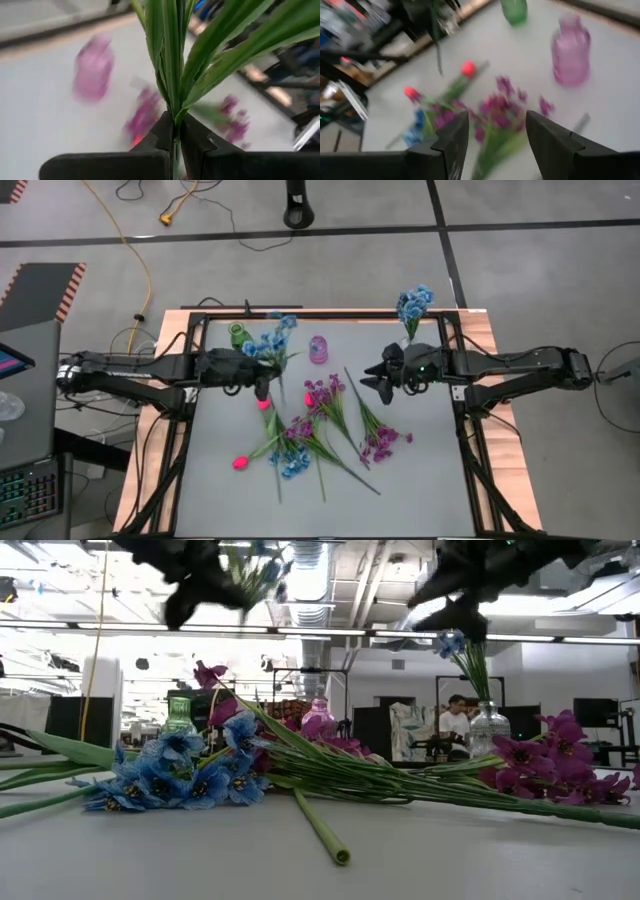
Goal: Sort flowers into vase by color
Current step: Put the left blue flowers into the transparent vase
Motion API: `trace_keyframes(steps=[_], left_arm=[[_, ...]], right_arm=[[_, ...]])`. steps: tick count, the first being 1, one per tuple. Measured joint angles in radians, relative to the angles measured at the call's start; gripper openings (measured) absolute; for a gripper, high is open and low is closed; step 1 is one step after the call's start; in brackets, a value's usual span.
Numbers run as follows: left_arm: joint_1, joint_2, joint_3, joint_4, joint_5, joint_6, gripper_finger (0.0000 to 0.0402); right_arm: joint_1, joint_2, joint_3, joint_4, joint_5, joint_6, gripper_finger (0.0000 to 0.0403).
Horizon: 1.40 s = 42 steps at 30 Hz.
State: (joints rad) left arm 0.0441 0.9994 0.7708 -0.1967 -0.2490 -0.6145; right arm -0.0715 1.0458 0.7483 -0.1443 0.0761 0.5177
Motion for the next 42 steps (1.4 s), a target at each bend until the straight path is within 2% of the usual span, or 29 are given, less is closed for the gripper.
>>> trace_keyframes(steps=[7,15,27,31,37,42], left_arm=[[0.000,0.147,0.000,0.388,0.062,0.192,0.0003],[0.000,0.355,0.008,0.685,0.192,0.213,0.0003],[-0.029,0.667,0.243,0.697,0.315,0.287,0.0003],[-0.039,0.715,0.307,0.678,0.333,0.305,0.0003],[-0.041,0.724,0.327,0.644,0.332,0.308,0.0003],[-0.042,0.722,0.328,0.637,0.327,0.307,0.0008]], right_arm=[[0.000,0.000,0.000,0.170,-0.001,-0.004,0.0223],[0.046,0.016,0.000,0.313,-0.003,-0.066,0.0223],[0.131,0.081,0.000,0.352,0.000,-0.082,0.0223],[0.156,0.105,0.000,0.354,0.000,-0.082,0.0223],[0.185,0.114,0.000,0.346,0.006,-0.082,0.0220],[0.188,0.114,0.000,0.349,0.008,-0.084,0.0182]])
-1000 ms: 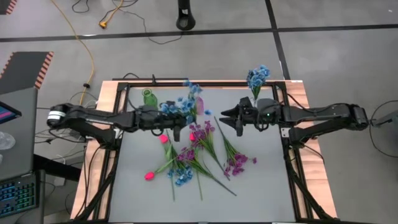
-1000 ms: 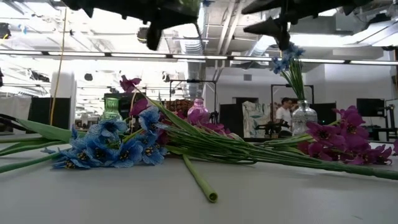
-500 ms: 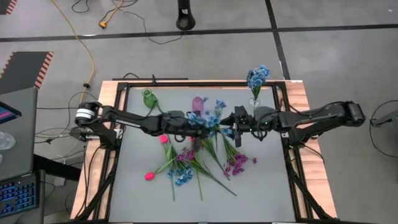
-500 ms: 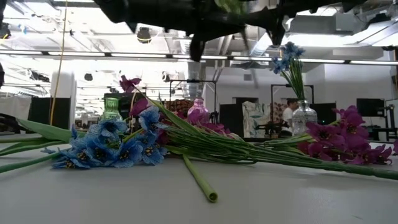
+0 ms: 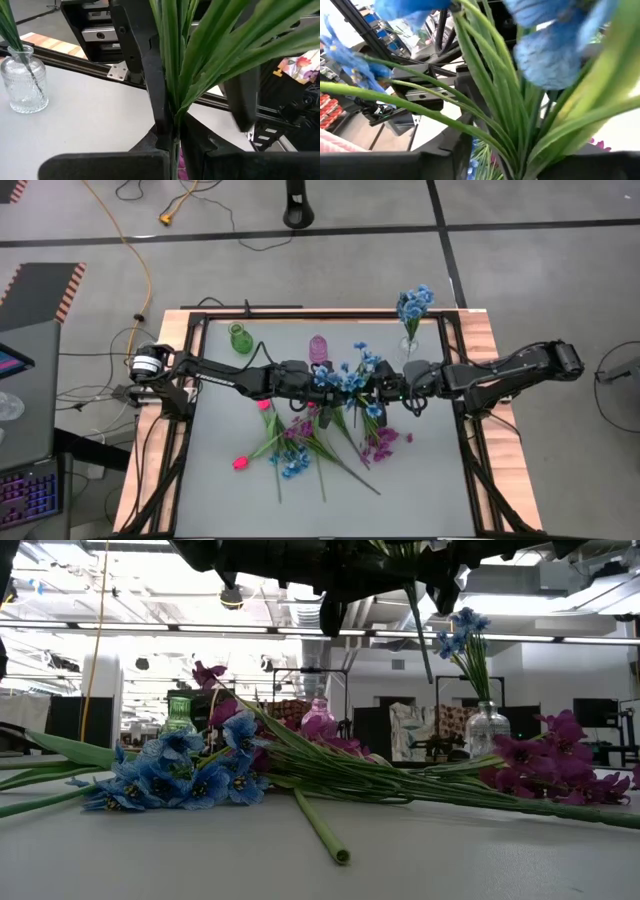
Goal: Sort flowers into vase by color
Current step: Put the left blue flowers into the transparent vase
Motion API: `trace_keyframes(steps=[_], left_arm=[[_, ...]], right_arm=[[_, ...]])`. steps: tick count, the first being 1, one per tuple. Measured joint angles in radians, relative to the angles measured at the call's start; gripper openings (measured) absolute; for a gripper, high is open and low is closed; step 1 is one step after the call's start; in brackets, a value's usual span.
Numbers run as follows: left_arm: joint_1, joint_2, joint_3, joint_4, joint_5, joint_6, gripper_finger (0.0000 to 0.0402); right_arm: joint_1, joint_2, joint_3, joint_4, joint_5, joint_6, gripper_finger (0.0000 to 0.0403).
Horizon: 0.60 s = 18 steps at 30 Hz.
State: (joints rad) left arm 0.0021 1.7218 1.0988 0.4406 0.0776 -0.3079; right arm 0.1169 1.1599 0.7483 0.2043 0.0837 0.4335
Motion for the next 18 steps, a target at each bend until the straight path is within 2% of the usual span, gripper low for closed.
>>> trace_keyframes(steps=[9,18], left_arm=[[0.000,0.000,0.000,-0.004,0.001,-0.035,0.0048],[0.004,-0.001,0.000,-0.005,0.029,0.014,0.0112]], right_arm=[[-0.002,0.000,0.000,-0.006,0.002,-0.001,0.0041],[-0.002,-0.044,0.000,-0.039,0.003,0.000,0.0036]])
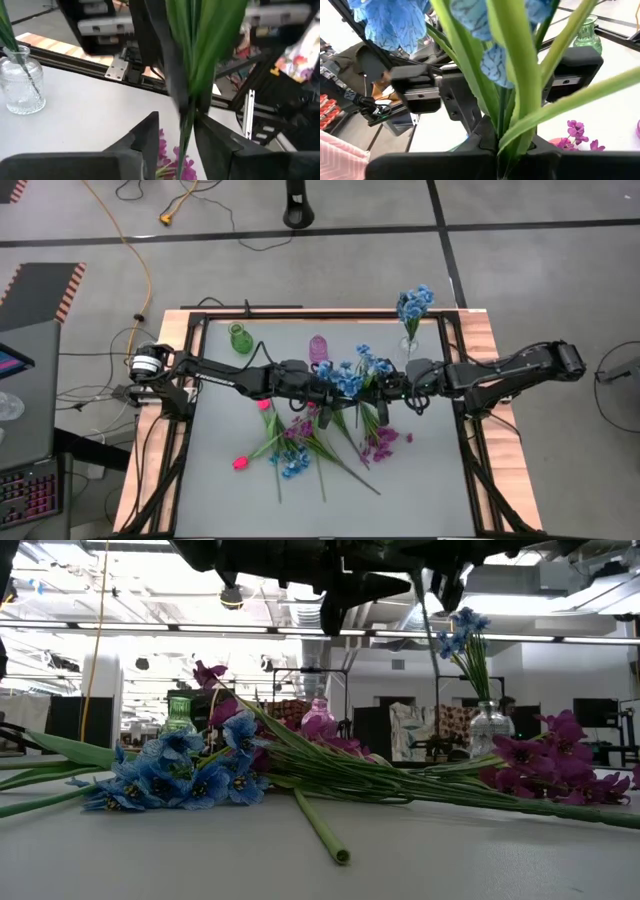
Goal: Sort flowers into vase by color
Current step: Put the left blue flowers into the transparent vase
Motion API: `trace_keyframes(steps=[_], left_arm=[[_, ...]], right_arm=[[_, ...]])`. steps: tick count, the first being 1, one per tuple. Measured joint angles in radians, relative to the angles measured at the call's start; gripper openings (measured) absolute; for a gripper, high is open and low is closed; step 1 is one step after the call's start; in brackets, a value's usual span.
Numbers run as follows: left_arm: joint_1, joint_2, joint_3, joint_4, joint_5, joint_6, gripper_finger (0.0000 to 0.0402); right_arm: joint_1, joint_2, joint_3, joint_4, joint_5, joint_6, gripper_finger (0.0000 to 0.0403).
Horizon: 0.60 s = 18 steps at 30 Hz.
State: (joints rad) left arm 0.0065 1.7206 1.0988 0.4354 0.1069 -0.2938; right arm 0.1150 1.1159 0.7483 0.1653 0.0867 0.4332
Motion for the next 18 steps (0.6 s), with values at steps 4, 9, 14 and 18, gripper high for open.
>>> trace_keyframes(steps=[4,9,14,18], left_arm=[[0.008,0.000,0.000,-0.044,0.054,0.021,0.0126],[0.023,-0.006,0.000,-0.134,0.029,0.035,0.0127],[0.025,-0.006,0.000,-0.191,-0.012,0.085,0.0128],[0.024,-0.006,0.000,-0.203,-0.035,0.099,0.0128]], right_arm=[[0.001,-0.088,0.000,-0.088,0.062,-0.053,0.0039],[0.001,-0.219,0.000,-0.209,0.200,-0.131,0.0035],[0.001,-0.321,0.000,-0.288,0.381,-0.230,0.0037],[0.000,-0.364,0.000,-0.302,0.517,-0.301,0.0037]])
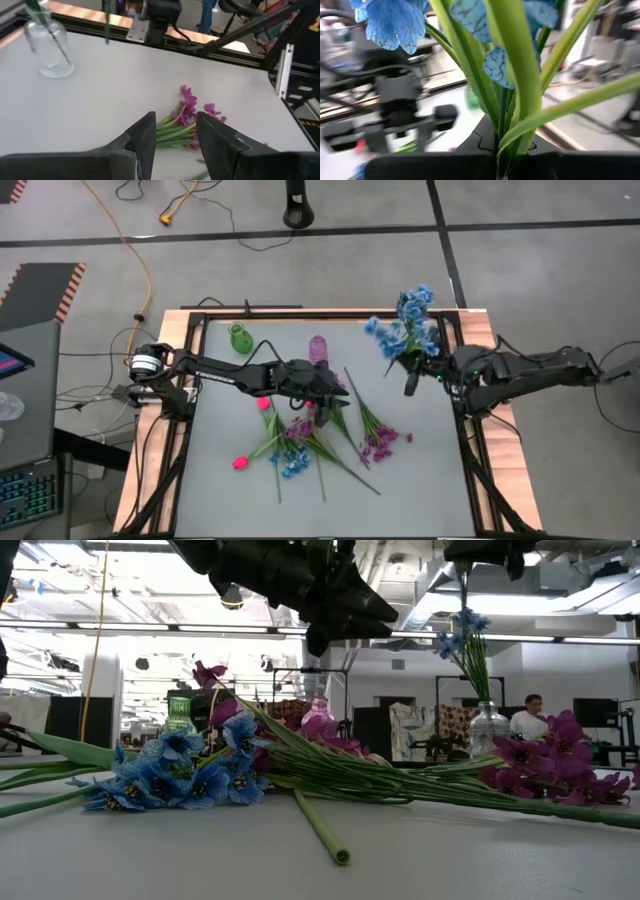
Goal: Sort flowers into vase by color
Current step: Put the left blue flowers into the transparent vase
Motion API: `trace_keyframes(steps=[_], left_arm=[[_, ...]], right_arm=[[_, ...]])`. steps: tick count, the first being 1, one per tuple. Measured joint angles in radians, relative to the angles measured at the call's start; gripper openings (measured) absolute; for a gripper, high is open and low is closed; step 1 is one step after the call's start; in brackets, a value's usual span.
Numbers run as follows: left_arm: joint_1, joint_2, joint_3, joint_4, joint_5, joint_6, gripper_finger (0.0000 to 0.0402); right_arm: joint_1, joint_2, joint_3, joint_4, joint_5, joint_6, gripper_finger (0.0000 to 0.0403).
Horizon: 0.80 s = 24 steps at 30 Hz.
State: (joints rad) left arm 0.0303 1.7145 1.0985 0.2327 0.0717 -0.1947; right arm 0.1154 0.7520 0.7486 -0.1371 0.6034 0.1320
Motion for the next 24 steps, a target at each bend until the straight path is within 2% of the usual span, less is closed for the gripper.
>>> trace_keyframes(steps=[7,9,14,21,24], left_arm=[[0.000,0.000,0.000,0.004,-0.014,0.009,0.0128],[0.000,0.000,0.000,0.004,-0.013,0.008,0.0128],[0.000,0.000,0.000,0.004,-0.013,0.000,0.0128],[0.000,0.000,0.000,0.009,-0.012,-0.009,0.0128],[-0.001,0.000,0.000,0.010,-0.012,-0.009,0.0128]], right_arm=[[0.000,-0.014,0.000,-0.066,0.318,-0.062,0.0037],[0.000,-0.014,0.000,-0.092,0.371,-0.062,0.0037],[-0.022,-0.037,0.000,-0.094,0.392,-0.087,0.0037],[-0.180,-0.054,0.000,-0.095,0.390,-0.088,0.0037],[-0.249,-0.049,0.000,-0.094,0.330,-0.087,0.0037]])
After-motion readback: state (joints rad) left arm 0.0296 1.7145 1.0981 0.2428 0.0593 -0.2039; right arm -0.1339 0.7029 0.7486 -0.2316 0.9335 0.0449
